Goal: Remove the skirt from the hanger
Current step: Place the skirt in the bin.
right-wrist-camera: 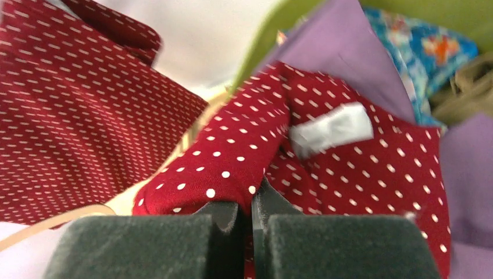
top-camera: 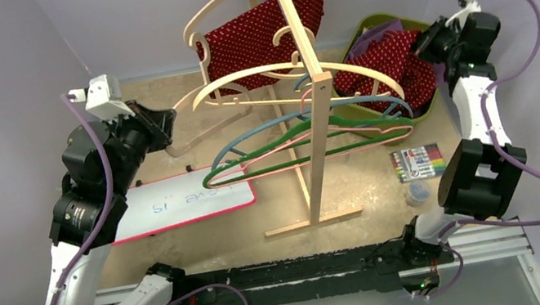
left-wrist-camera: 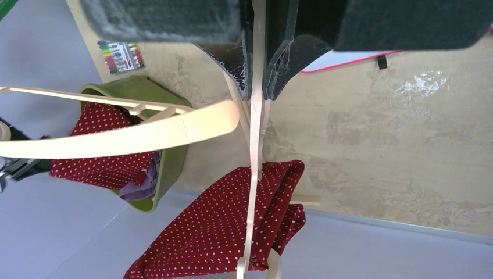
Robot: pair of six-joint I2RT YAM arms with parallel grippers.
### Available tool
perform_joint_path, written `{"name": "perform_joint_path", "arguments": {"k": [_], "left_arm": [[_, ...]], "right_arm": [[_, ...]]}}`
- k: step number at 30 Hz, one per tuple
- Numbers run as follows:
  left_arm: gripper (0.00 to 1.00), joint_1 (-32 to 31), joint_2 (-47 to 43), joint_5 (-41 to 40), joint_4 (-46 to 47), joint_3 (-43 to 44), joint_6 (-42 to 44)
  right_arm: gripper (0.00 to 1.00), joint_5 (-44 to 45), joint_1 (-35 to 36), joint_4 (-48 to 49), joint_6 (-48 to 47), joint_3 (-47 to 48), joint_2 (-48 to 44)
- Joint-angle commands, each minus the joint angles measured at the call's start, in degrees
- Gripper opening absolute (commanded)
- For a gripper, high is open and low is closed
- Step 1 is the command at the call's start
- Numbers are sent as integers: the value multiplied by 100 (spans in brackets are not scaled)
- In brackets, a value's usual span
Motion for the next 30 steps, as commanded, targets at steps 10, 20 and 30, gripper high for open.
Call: {"name": "perform_joint_path", "arguments": {"k": [10,20,30], "left_arm": [[0,-18,-160,-81,319,79,-19],[0,-13,-157,-223,212,87,14],[0,-15,-89,-171,341,-66,-12]], "right_arm": [[20,1413,415,729,-303,-1756,216],[62,2809,415,292,-854,-1835,-1113],[86,3053,421,-280,-810,-1041,-1880]]}}
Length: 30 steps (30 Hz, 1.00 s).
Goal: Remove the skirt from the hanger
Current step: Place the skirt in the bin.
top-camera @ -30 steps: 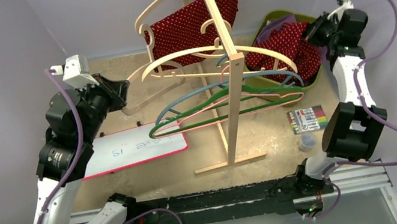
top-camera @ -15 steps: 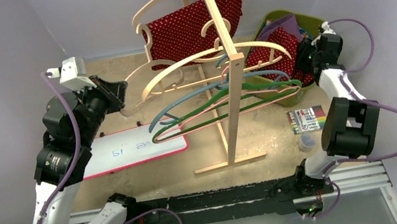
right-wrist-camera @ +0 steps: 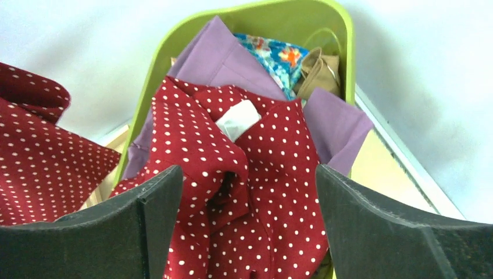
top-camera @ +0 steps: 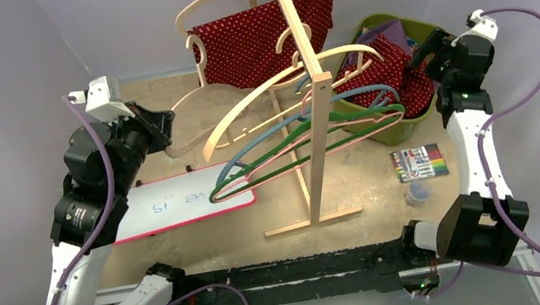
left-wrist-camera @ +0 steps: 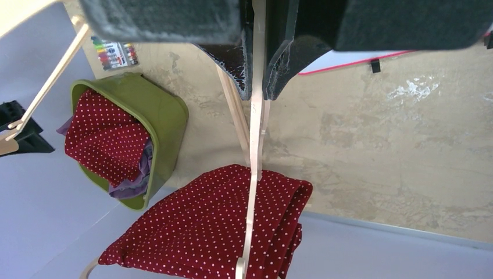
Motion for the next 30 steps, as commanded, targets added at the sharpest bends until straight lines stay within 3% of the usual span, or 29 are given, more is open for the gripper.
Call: {"name": "perform_joint_path", "arguments": {"k": [1,6,9,12,17,20,25,30], "left_arm": [[0,-15,-75,-34,369,-20,-7],[0,-16,-166,-125,343,-69,-7],[0,-16,-166,-91,342,-48,-32],[0,-14,-182,-94,295,7,-27],[0,-16,-166,-261,99,155,194],[0,-14,-136,-436,-126,335,387],[0,-14,-98,-885,-397,484,760],[0,-14,159,-571,-468,809,1105]], "right_arm": [[90,-468,-13,117,-141,598,-191],[92,-2332,153,-189,-186,1532,550],[90,-2578,237,-603,-281,1702,1274],[89,-2922,244,-397,-178,1274,1947],[87,-2013,396,-537,-264,1242,3176],[88,-1214,578,-732,-378,1347,3386],[90,-1126,598,-810,-532,1390,2932],[95,-1205,598,-1088,-723,1605,1985]]}}
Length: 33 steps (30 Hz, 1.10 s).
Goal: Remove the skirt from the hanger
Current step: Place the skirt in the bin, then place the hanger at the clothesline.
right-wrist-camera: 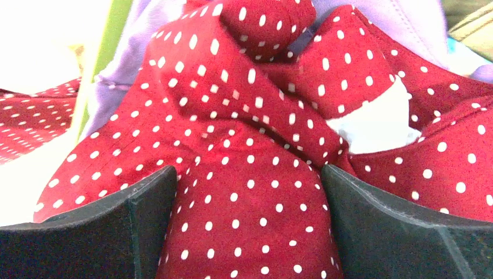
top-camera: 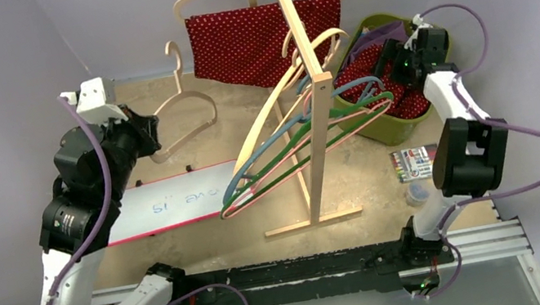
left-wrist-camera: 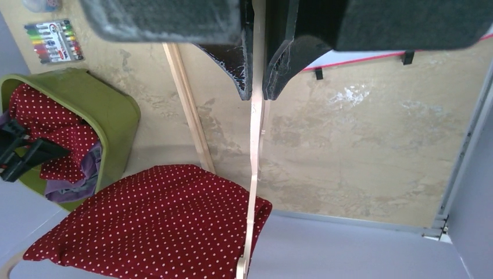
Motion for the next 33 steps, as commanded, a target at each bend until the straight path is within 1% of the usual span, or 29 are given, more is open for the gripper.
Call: {"name": "perform_joint_path", "arguments": {"k": [1,4,8,11,13,18,23,28,33], "left_arm": [[0,-19,200,253,197,565,520],[0,-17,347,821,305,737,676],[0,-13,513,1860,544,757,904],[0,-14,655,2343,835,722,782],[0,-15,766,2558,1103,701,568],[0,-21,1068,2930,1950,715,88],[0,-20,1476,3411,2736,929,-173],[0,-18,1650,3544,3521,1017,-515],[0,-17,1726,3735,4102,1084,-808]], "right_arm": [[97,152,-3,-511,-325,279,-1017],[99,270,-3,-531,-455,182,-1724],[99,126,-3,-97,-261,-499,-2765],[99,-62,-3,99,-98,-906,-3364],[99,-264,-3,-9,-36,-959,-3608],[99,-590,-3,-352,8,-962,-3905],[99,-531,-8,-583,-106,-1012,-4132],[99,-399,-3,-683,-191,-1132,-4287],[99,-407,-3,-648,-200,-1236,-4309]]}}
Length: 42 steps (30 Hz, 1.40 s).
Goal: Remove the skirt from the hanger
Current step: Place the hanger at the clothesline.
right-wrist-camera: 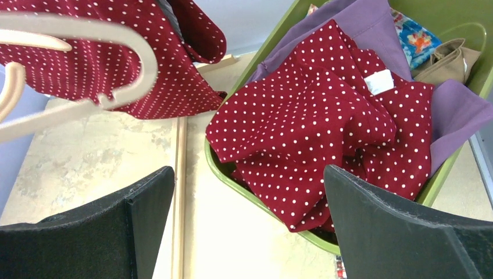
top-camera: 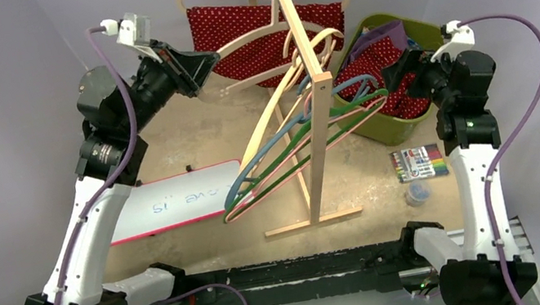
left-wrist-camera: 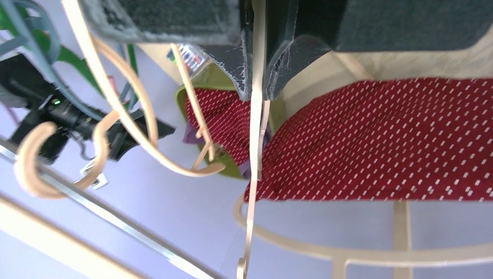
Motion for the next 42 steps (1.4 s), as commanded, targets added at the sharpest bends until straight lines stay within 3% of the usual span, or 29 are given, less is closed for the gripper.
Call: {"name": "perform_joint_path", "arguments": {"k": [1,12,21,32,42], "left_arm": [[0,-14,-60,322,1281,404,-432],[0,-18,100,415,1395,702,-530],[0,-16,-309,349,1215,353,-476],[0,-18,367,601,121,1072,-390],[0,-14,146,583,76,902,-266]], "right_arm": [[99,-35,-3,53,-78,-63,-38],[99,-23,-3,36,-85,-3,13],[99,-6,-3,37,-111,14,12],[99,23,-6,1,-132,27,22],[99,-34,-3,24,-126,36,88]]}}
